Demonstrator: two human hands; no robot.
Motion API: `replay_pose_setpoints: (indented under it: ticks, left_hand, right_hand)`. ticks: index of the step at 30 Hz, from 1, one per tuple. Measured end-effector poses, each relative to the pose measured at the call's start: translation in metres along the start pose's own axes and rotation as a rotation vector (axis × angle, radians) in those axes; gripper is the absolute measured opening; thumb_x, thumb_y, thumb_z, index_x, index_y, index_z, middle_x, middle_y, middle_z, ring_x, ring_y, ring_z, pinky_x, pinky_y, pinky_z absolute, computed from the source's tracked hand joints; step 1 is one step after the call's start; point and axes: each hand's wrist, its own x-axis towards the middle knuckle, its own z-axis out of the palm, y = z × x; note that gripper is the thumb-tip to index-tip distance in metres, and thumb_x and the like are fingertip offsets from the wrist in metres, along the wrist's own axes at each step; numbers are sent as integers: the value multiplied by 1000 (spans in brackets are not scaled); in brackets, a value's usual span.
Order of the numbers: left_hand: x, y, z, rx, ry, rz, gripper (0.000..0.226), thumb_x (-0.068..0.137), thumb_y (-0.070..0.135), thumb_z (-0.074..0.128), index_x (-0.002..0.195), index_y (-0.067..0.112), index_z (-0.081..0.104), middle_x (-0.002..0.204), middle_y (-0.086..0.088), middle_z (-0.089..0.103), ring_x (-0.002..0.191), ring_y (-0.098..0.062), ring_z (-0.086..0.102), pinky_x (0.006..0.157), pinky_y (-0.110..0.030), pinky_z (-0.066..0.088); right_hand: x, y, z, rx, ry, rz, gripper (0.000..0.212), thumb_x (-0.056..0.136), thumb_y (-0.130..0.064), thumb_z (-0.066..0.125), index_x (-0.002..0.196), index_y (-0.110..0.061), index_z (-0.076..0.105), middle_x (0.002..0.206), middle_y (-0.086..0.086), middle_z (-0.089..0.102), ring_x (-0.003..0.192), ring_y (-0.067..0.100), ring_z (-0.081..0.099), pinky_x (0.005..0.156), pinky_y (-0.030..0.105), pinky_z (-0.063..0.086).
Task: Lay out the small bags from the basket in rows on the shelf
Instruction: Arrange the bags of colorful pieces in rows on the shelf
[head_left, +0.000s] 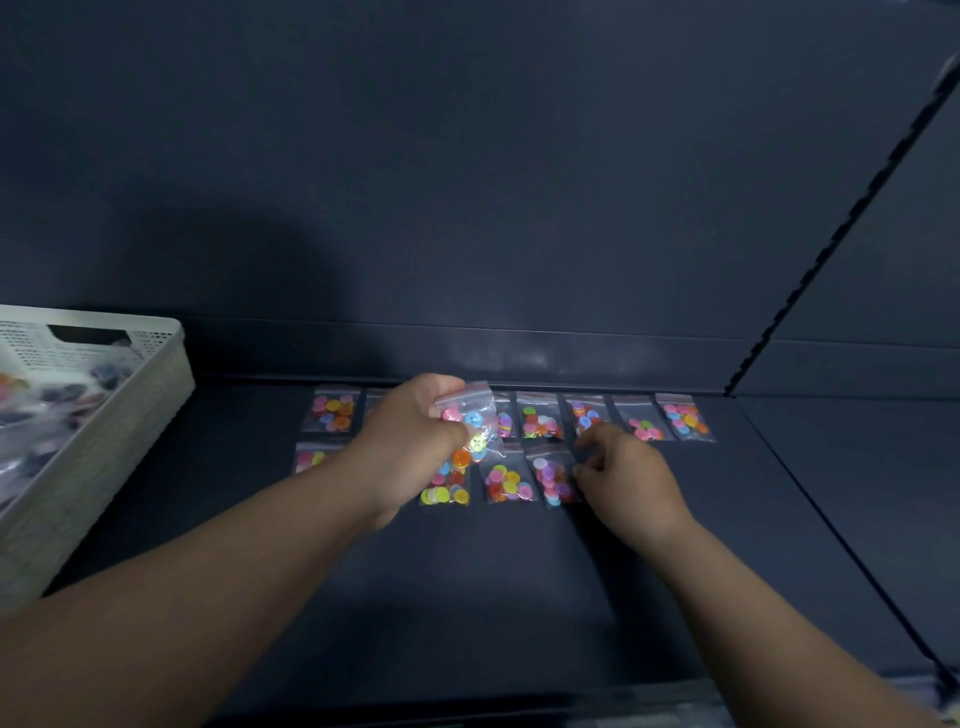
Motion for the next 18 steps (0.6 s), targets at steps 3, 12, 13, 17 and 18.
replay_pose_setpoints:
  ticks: [3,12,13,17,18]
  left_hand:
    - [0,0,-1,5,-10,0,42,88,4,57,126,21,53,95,5,67,76,-3,62,58,-14,47]
    - [4,-2,4,30,-53,-22,25,85,8,62,108,16,61,97,-15,68,74,-15,57,67,-28,44]
    - [5,-2,6,34,-60,-25,26,84,10,63,110,15,61,95,-15,68,75,-15,57,68,-29,45]
    - [8,0,12,-23,-87,-24,15,83,6,65,96,13,62,77,-3,64,62,-10,56,57,-22,47]
    - [9,2,15,-42,-90,-20,13,82,4,65,92,12,62,74,-2,64,58,-8,56,53,-19,46]
  right_hand:
    - [-4,-3,2,9,-80,-143,15,87,-19,62,101,-21,67,98,-3,52,82,11,55,73,18,38]
    - [-2,-6,1,-44,-122,-117,18,89,-23,60,106,-21,68,100,-2,53,84,14,56,73,20,39]
    - [-1,-7,0,-3,-98,-112,14,89,-21,60,101,-21,68,97,-1,56,82,13,58,72,21,42]
    - [-6,-25,-13,677,-165,2,10,91,-18,59,84,-15,66,72,1,62,64,9,56,60,22,45]
    - [-7,-31,-17,826,-234,36,9,91,-18,60,85,-15,66,74,4,62,68,15,54,61,26,43]
